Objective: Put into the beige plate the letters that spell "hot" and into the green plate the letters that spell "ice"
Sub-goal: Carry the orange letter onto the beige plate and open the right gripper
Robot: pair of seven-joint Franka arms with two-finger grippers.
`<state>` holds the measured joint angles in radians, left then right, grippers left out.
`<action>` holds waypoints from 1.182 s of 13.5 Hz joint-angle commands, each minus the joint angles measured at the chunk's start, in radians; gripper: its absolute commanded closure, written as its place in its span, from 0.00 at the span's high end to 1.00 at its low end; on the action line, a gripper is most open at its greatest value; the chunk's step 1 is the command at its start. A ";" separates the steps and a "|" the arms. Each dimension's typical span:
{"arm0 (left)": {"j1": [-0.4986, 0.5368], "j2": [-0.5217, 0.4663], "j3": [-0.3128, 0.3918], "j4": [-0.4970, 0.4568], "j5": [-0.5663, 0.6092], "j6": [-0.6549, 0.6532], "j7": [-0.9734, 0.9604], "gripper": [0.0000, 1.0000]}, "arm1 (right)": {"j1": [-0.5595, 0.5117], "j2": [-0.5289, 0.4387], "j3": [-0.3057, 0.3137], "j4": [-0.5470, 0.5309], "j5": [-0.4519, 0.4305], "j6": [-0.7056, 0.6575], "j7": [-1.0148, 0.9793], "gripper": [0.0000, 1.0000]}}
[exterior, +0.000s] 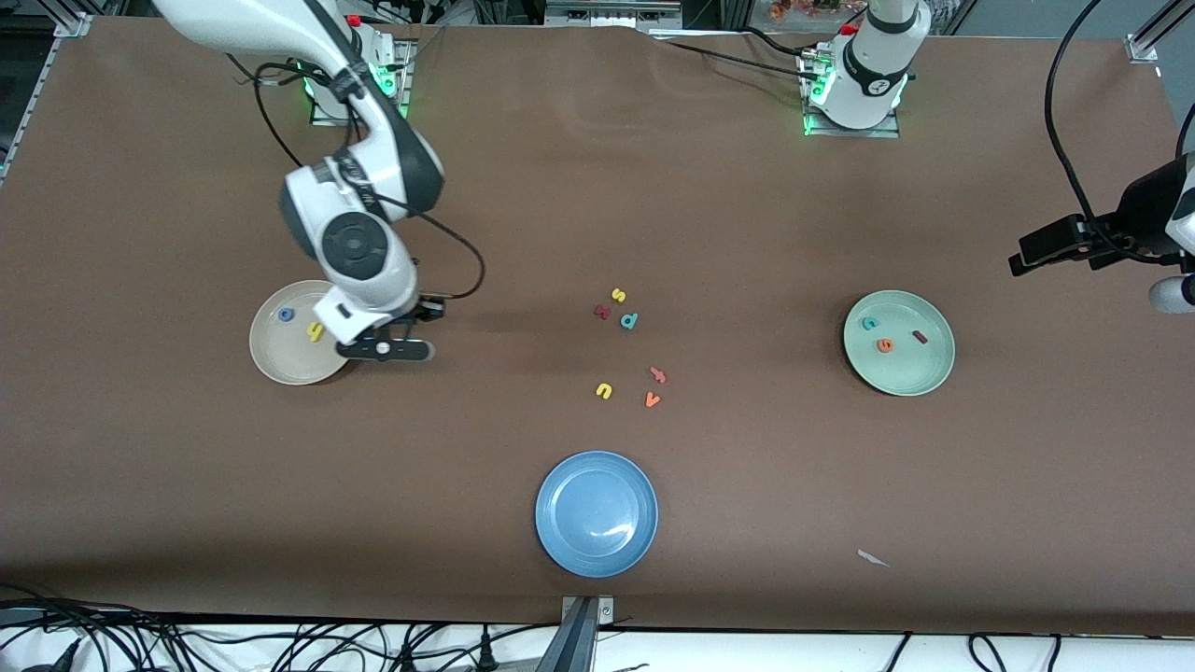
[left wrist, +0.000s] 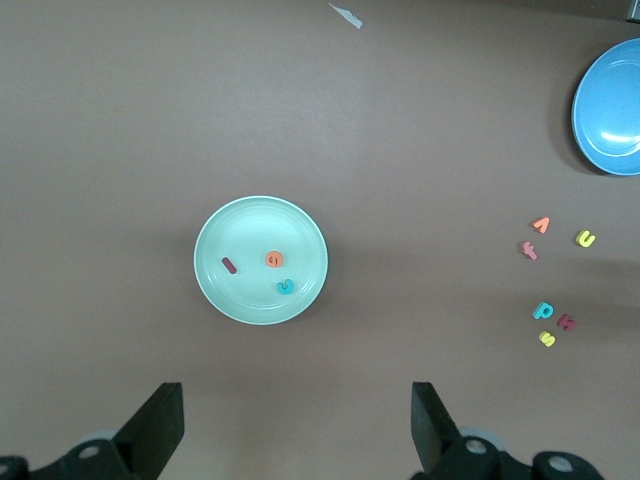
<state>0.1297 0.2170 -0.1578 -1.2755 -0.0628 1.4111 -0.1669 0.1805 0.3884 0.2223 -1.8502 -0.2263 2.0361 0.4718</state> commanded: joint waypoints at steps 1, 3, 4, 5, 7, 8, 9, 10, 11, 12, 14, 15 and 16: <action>0.004 -0.018 -0.003 -0.004 -0.017 -0.014 0.017 1.00 | -0.117 -0.081 0.022 -0.102 0.021 0.001 -0.213 0.02; 0.004 -0.018 -0.003 -0.004 -0.017 -0.017 0.018 1.00 | -0.182 -0.103 0.020 -0.154 0.021 0.028 -0.313 0.02; 0.002 -0.019 -0.003 -0.004 -0.017 -0.038 0.018 1.00 | -0.199 -0.114 0.019 -0.174 0.022 0.045 -0.359 0.03; 0.002 -0.019 -0.002 -0.002 -0.019 -0.044 0.018 1.00 | -0.214 -0.114 0.015 -0.187 0.022 0.061 -0.387 0.04; 0.001 -0.027 -0.003 -0.004 -0.015 -0.047 0.018 1.00 | -0.220 -0.112 0.008 -0.199 0.022 0.072 -0.392 0.22; 0.001 -0.027 -0.003 -0.004 -0.015 -0.060 0.018 1.00 | -0.220 -0.112 0.008 -0.199 0.024 0.072 -0.391 0.41; 0.001 -0.025 -0.005 -0.004 -0.014 -0.064 0.018 1.00 | -0.220 -0.111 0.006 -0.199 0.024 0.072 -0.389 0.62; -0.001 -0.024 -0.002 -0.005 -0.014 -0.069 0.020 1.00 | -0.220 -0.108 0.003 -0.199 0.024 0.072 -0.387 0.72; -0.001 -0.025 0.000 -0.004 -0.015 -0.080 0.023 1.00 | -0.220 -0.108 0.003 -0.199 0.024 0.072 -0.387 0.78; -0.005 -0.025 -0.003 -0.004 -0.015 -0.083 0.023 1.00 | -0.220 -0.108 0.002 -0.199 0.024 0.072 -0.389 0.79; -0.008 -0.027 -0.006 -0.002 -0.011 -0.084 0.024 1.00 | -0.220 -0.108 0.003 -0.199 0.024 0.072 -0.389 1.00; -0.013 -0.028 -0.006 -0.002 -0.011 -0.084 0.024 1.00 | -0.220 -0.108 0.002 -0.199 0.024 0.072 -0.391 1.00; -0.016 -0.030 -0.006 -0.002 -0.012 -0.084 0.024 1.00 | -0.220 -0.111 0.002 -0.198 0.024 0.072 -0.392 1.00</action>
<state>0.1190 0.2045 -0.1650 -1.2755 -0.0628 1.3410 -0.1649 -0.0310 0.3159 0.2217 -2.0147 -0.2242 2.0941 0.1048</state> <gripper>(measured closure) 0.000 0.106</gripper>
